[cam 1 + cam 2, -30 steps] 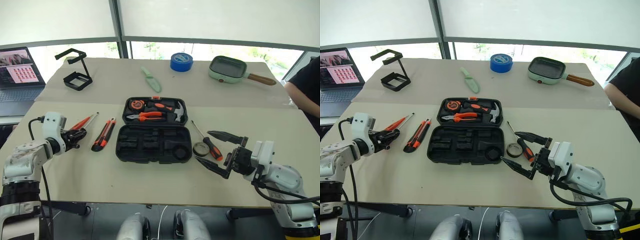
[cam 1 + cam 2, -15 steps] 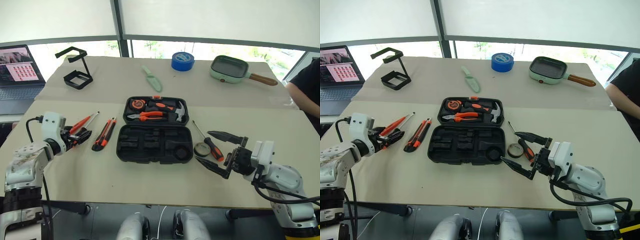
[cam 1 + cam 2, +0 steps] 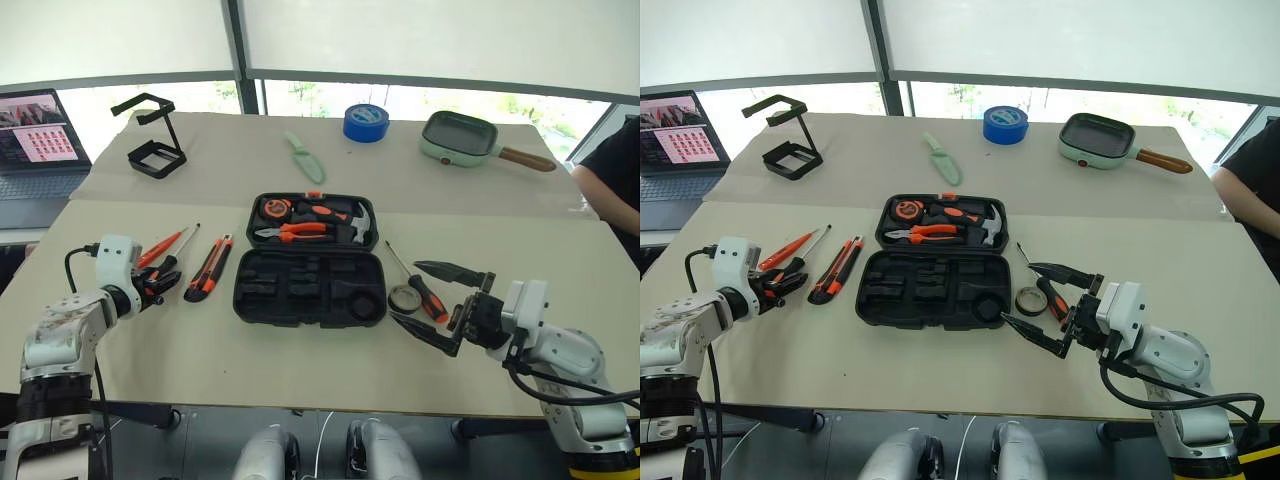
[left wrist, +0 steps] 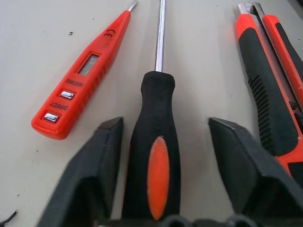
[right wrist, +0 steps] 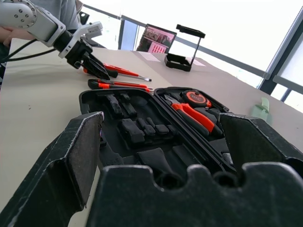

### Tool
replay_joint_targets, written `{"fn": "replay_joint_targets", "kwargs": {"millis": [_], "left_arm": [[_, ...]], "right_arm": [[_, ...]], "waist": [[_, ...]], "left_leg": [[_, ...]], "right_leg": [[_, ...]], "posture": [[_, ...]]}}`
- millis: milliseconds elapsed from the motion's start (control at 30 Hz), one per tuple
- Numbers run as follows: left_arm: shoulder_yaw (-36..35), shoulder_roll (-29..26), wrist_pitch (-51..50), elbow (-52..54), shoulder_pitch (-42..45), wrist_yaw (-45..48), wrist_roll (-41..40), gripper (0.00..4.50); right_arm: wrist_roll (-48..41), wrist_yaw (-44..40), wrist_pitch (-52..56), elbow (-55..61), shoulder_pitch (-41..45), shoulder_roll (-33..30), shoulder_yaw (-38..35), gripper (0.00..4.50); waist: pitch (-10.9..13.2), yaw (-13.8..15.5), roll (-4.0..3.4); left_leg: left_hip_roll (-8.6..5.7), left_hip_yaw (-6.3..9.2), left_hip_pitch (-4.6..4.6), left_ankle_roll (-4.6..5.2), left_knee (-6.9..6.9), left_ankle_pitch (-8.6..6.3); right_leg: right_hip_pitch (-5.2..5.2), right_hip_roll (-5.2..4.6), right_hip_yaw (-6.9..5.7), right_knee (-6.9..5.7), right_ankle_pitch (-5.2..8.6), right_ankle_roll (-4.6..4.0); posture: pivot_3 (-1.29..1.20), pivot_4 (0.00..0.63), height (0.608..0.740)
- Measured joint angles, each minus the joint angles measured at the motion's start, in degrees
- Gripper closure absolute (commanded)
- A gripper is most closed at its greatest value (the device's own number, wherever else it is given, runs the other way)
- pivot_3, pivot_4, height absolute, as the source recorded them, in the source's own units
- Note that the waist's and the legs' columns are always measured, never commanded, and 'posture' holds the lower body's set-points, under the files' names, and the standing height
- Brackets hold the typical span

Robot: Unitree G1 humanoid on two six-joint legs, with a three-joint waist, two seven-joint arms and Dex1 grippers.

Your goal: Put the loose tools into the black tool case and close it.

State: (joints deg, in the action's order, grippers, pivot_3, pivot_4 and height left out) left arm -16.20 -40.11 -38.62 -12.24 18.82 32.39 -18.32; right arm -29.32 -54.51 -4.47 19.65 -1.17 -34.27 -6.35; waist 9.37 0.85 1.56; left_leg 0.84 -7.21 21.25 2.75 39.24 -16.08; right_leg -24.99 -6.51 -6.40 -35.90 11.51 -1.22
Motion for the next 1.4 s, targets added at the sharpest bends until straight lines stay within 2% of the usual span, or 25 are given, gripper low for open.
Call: {"fn": "replay_joint_targets", "kwargs": {"millis": [33,67,200,333,467,533,600,700,800,967,1300,1400], "left_arm": [[0.1,0.0,0.0,-0.3,0.2,-0.1,0.0,3.38],[0.1,0.2,0.2,-0.6,0.5,-0.1,0.0,3.59],[-1.7,2.0,3.9,-1.8,-0.1,1.8,-1.2,3.59],[-7.9,5.8,17.1,-1.2,-4.0,10.5,-7.4,3.59],[-8.8,3.8,22.7,4.2,-4.1,18.1,-10.9,3.59],[-6.2,1.0,22.9,6.9,-3.9,22.6,-10.9,3.59],[-0.2,-3.0,24.2,9.4,-2.7,29.1,-9.3,3.59],[11.2,-6.6,29.9,9.6,2.1,36.7,-1.6,3.59],[18.8,-4.4,32.5,4.2,9.1,37.5,4.9,3.59],[26.5,-0.2,35.3,-4.2,18.6,35.8,13.0,3.59],[32.3,5.0,50.2,-19.4,27.0,37.8,20.6,3.59],[32.6,6.9,52.4,-23.1,28.8,36.9,21.7,3.59]], "right_arm": [[0.0,0.0,0.0,0.0,0.0,0.0,0.0,0.00],[0.0,0.0,0.0,0.0,0.0,0.0,0.0,0.00],[0.0,0.0,-0.1,0.0,-0.1,0.0,-0.2,0.00],[-1.1,-0.4,-0.6,0.1,-0.4,-0.2,-3.4,0.00],[-3.8,-0.1,0.0,1.8,0.3,-1.0,-6.2,0.00],[-6.0,0.1,1.6,3.6,0.6,-1.8,-7.0,0.00],[-7.3,0.0,2.9,4.5,0.9,-2.9,-7.7,0.00],[-7.2,-1.0,3.2,4.4,1.1,-3.7,-8.0,0.00],[-5.6,-2.4,2.9,2.3,1.1,-4.4,-8.0,0.00],[-3.9,-3.0,1.8,1.0,0.8,-4.1,-7.6,0.00],[-1.6,-2.6,0.2,1.3,-2.4,-1.8,-6.0,0.00],[-1.1,-2.2,-0.1,1.9,-2.9,-1.5,-5.9,0.00]], "waist": [[0.0,0.0,0.00],[0.0,0.1,0.00],[0.0,0.3,0.00],[0.1,0.2,0.16],[0.1,0.2,0.20],[0.1,0.3,0.19],[0.1,0.7,0.19],[0.1,1.0,0.14],[0.1,1.3,0.14],[0.1,1.1,0.14],[0.1,1.3,0.14],[0.1,1.3,0.14]], "left_leg": [[0.00,0.00,0.00,0.00,0.00,0.00],[0.00,0.00,-0.01,-0.01,0.00,0.00],[0.00,0.01,-0.01,-0.03,0.00,-0.01],[0.00,0.03,0.14,-0.04,0.00,0.00],[0.00,0.06,0.17,-0.10,0.00,-0.04],[0.00,0.07,0.18,-0.09,0.00,-0.03],[-0.01,0.07,0.21,-0.08,0.04,-0.03],[-0.02,0.01,0.20,0.10,0.08,-0.10],[-0.02,0.07,0.33,0.71,0.16,-0.01],[0.00,0.13,0.84,0.63,0.65,0.05],[-0.03,0.18,1.07,0.97,1.11,-0.15],[-0.03,0.20,1.08,1.43,1.19,-0.42]], "right_leg": [[0.00,0.00,0.00,0.00,0.00,0.00],[0.01,-0.01,-0.01,0.00,0.00,0.00],[0.00,-0.02,-0.01,0.00,0.00,0.00],[-0.11,-0.05,-0.05,0.06,-0.25,-0.43],[-0.08,-0.06,-0.14,0.10,-0.25,-0.43],[-0.06,-0.03,-0.21,0.09,-0.24,-0.41],[-0.03,0.01,-0.32,0.12,-0.03,-0.06],[-0.02,0.06,-0.39,0.12,-0.01,-0.01],[-0.03,0.29,-0.46,0.11,-0.01,-0.01],[-0.25,0.42,-0.54,0.02,-0.10,-0.15],[-0.22,0.33,-0.62,0.07,-0.07,0.20],[-0.20,0.29,-0.61,0.07,-0.14,0.32]], "posture": [[0.00,0.150,0.740],[0.00,0.150,0.740],[0.00,0.150,0.740],[0.00,0.150,0.740],[0.00,0.150,0.740],[0.00,0.150,0.740],[0.00,0.150,0.740],[0.00,0.150,0.740],[0.00,0.150,0.740],[0.00,0.150,0.740],[0.00,0.150,0.740],[0.00,0.150,0.740]]}}
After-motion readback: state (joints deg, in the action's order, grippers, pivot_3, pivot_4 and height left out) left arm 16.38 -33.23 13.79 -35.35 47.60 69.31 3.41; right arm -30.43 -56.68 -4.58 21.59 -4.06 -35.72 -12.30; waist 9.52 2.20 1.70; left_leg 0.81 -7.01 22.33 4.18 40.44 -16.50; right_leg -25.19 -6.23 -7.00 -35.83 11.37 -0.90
